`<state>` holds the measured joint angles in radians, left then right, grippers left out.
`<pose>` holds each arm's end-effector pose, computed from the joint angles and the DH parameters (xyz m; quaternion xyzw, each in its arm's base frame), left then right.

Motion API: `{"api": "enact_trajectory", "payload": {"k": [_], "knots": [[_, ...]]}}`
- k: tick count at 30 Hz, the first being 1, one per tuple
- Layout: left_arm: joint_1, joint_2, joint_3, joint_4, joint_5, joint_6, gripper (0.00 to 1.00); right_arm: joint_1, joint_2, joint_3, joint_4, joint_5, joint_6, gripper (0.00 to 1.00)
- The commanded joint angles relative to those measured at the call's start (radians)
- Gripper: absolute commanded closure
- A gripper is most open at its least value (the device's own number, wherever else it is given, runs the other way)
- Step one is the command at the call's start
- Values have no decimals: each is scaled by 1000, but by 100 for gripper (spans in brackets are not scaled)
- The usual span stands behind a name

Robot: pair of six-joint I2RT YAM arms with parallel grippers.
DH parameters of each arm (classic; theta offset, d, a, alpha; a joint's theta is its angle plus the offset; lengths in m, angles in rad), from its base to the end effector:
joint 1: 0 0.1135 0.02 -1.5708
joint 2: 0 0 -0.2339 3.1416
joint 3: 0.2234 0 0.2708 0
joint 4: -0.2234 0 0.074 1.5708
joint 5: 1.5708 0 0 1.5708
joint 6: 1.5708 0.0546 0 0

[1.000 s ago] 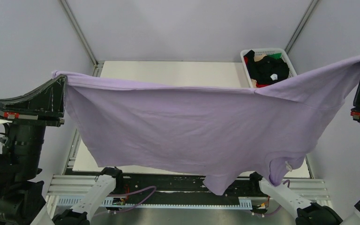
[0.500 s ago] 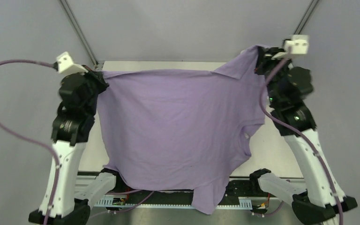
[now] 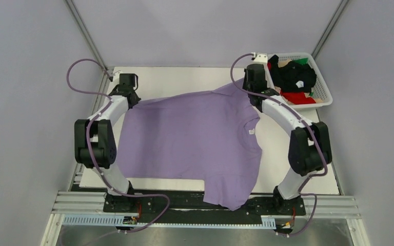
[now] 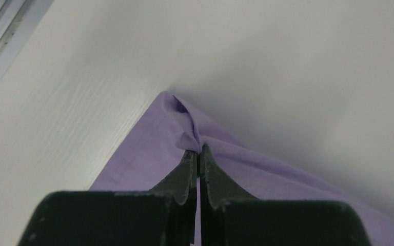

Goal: Fold and stack the t-shirts
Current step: Flatten out the tshirt

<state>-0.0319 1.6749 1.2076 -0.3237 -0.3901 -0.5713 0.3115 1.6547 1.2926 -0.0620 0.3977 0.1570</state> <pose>0.3951 0.0082 0.1922 -0.3128 0.8550 0.0604 0.4093 0.4073 0.1089 0.2580 0.0433 0.8293 -0.0380 0.5558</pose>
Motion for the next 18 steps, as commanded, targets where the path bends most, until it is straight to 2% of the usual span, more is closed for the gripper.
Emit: {"api": "enact_trajectory", "payload": {"k": [1, 7, 12, 16, 17, 18], "knots": [[16, 114, 140, 100, 29, -27, 100, -27, 110, 131, 91, 70, 51, 100], [23, 280, 294, 66, 51, -33, 100, -54, 267, 245, 93, 32, 84, 98], [28, 383, 407, 46, 40, -52, 87, -75, 397, 349, 92, -12, 121, 96], [45, 467, 502, 41, 33, -92, 66, -102, 507, 466, 87, -49, 156, 92], [62, 501, 560, 34, 35, -99, 48, -114, 549, 508, 86, -82, 167, 89], [68, 520, 596, 20, 38, -120, 40, -128, 585, 558, 72, -125, 179, 82]]}}
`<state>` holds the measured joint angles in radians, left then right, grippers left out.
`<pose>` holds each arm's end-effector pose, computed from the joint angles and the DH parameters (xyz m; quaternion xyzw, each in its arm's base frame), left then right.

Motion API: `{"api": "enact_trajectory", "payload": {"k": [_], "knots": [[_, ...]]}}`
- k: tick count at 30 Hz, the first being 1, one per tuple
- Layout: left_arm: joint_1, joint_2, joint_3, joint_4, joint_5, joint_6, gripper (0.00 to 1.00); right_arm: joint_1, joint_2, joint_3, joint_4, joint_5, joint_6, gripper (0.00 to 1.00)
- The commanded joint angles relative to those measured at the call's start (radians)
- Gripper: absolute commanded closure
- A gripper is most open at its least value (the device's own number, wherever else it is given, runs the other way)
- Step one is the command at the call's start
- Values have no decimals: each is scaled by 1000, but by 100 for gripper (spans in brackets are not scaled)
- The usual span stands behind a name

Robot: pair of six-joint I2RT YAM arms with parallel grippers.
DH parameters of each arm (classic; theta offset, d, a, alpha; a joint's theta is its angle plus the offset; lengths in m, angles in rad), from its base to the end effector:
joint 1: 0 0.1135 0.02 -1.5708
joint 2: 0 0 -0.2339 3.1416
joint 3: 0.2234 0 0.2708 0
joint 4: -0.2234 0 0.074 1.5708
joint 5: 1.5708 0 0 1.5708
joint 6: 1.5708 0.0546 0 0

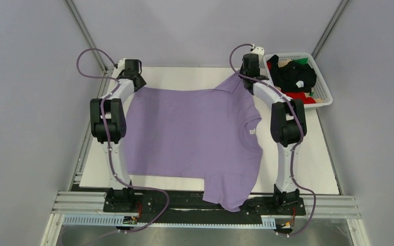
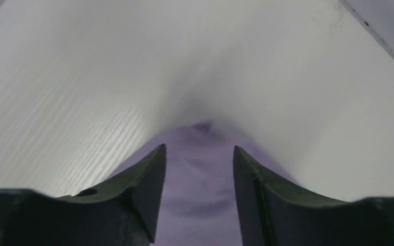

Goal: Fold and stack the t-shirts
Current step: Flatten out the tshirt

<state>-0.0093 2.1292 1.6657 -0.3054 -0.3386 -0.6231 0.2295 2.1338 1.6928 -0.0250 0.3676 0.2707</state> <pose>0.4973 0.0135 0.1602 -0.3369 0.8453 0.0278 0.4139 0.5117 0.0994 0.1967 0.1131 0.8348 -0.0231 0.5384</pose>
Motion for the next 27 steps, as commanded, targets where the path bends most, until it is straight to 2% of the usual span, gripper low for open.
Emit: {"api": "enact_trajectory", "payload": {"k": [1, 2, 3, 5, 7, 10, 14, 15, 17, 21, 27], "knots": [[56, 99, 220, -34, -8, -76, 32, -59, 134, 221, -11, -139, 79, 74], [60, 115, 261, -55, 13, -88, 26, -68, 161, 309, -67, -186, 93, 63], [67, 136, 337, -97, 25, -93, 9, -74, 174, 361, -112, -222, 104, 45], [69, 132, 393, -130, 55, -96, 1, -76, 159, 374, -138, -281, 105, 20], [69, 93, 369, -123, 93, -96, 0, -75, 116, 317, -135, -340, 111, 1], [68, 1, 252, -91, 171, -100, 0, -76, 43, 195, -132, -450, 134, 0], [62, -173, -23, 9, 275, -117, 0, -71, -18, 57, -108, -591, 154, 0], [56, -230, -138, 25, 308, -118, 0, -69, -20, 41, -108, -616, 156, 0], [42, -302, -231, 49, 341, -120, 0, -63, -13, 25, -113, -653, 165, 0], [-4, -383, -369, 45, 395, -96, 0, -53, 32, 46, -125, -731, 182, 0], [-25, -415, -475, 35, 426, -77, 0, -36, 101, 87, -172, -699, 193, 0]]}}
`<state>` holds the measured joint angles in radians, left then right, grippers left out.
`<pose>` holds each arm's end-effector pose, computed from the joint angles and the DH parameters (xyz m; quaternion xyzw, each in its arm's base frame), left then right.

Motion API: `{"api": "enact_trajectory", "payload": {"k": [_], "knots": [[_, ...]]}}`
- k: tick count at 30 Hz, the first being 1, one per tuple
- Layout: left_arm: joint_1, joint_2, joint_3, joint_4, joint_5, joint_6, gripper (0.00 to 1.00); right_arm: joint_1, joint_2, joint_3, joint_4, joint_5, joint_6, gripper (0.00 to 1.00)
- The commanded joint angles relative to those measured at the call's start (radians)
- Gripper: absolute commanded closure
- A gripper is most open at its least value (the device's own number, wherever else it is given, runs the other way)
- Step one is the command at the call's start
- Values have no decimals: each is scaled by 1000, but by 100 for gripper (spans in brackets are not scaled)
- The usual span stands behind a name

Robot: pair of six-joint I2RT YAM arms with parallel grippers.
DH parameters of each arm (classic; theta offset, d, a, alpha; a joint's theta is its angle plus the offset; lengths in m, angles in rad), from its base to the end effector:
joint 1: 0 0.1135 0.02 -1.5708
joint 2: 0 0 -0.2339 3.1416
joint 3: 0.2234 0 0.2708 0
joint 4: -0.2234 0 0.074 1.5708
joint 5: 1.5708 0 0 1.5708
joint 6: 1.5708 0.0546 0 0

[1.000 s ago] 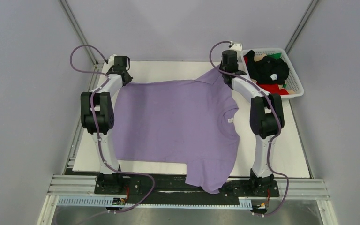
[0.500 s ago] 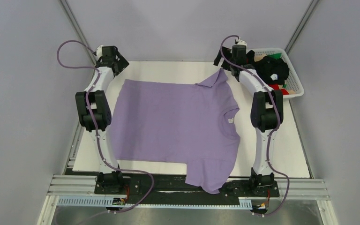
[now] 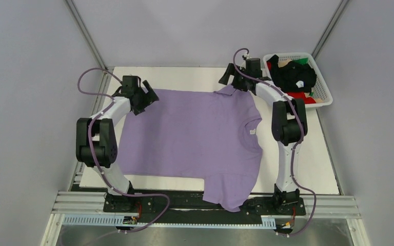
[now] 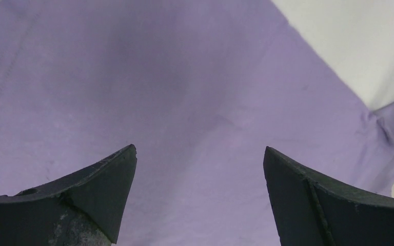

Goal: Fold and stack the t-shirts
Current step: Flatten out the tshirt

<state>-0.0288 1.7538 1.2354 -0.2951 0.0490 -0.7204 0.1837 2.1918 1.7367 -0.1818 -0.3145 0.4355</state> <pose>0.4097 -0.0145 0.1714 -0.3063 0.8770 -0.1564 0.3356 0.5090 0.1118 0.1667 0.0408 0.8838 0.2686 0.3809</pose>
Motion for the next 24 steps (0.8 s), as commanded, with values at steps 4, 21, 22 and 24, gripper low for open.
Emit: {"api": "enact_trajectory", "payload": {"k": [4, 21, 22, 24], "knots": [[-6, -33, -52, -3, 31, 38, 0, 10, 84, 64, -64, 25, 40, 0], [-5, 3, -53, -20, 17, 53, 0, 39, 205, 179, -81, 15, 158, 0], [-4, 8, -51, -18, 17, 55, 0, 44, 220, 198, -58, 7, 182, 0], [-5, 15, -47, -18, 18, 55, 0, 53, 256, 236, 18, -10, 233, 0]]}}
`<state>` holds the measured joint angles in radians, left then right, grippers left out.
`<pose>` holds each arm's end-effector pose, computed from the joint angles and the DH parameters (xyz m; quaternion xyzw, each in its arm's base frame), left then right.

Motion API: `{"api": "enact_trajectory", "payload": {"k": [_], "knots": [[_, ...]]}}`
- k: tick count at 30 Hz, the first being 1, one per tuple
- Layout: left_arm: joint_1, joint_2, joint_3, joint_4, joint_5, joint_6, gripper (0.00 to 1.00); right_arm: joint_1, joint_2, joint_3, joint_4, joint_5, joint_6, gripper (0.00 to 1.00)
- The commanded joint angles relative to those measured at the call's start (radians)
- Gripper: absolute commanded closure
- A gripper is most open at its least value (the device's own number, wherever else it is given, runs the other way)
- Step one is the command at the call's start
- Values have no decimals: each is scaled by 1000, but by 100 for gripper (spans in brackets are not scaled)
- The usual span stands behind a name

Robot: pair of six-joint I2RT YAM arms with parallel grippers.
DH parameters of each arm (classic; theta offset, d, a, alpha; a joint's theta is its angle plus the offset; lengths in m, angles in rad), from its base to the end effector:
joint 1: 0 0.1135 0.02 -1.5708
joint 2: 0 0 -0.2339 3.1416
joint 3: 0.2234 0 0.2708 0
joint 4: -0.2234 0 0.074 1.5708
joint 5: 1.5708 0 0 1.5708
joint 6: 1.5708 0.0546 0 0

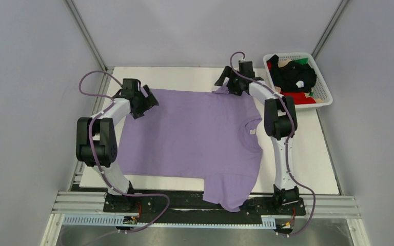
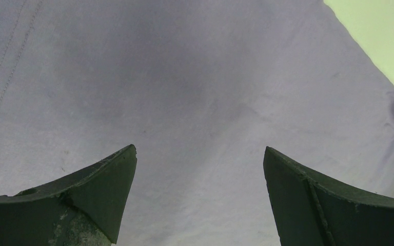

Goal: Fold and stack the t-shirts
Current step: Flatten out the tshirt

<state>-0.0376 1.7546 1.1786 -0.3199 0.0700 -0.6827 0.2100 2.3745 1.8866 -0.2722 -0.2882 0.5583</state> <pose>0.3967 -0.0187 0.1496 -0.2879 0.8981 -0.1475 0.2980 0.5262 0.1280 0.1180 0.1018 0.9055 0.2686 0.3124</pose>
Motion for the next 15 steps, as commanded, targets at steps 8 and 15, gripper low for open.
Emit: {"api": "enact_trajectory", "payload": {"k": [8, 15], "knots": [[4, 49, 23, 2, 19, 27, 0, 57, 210, 252, 428, -5, 286, 0], [5, 52, 43, -20, 4, 43, 0, 68, 333, 464, 508, -19, 299, 0]]}}
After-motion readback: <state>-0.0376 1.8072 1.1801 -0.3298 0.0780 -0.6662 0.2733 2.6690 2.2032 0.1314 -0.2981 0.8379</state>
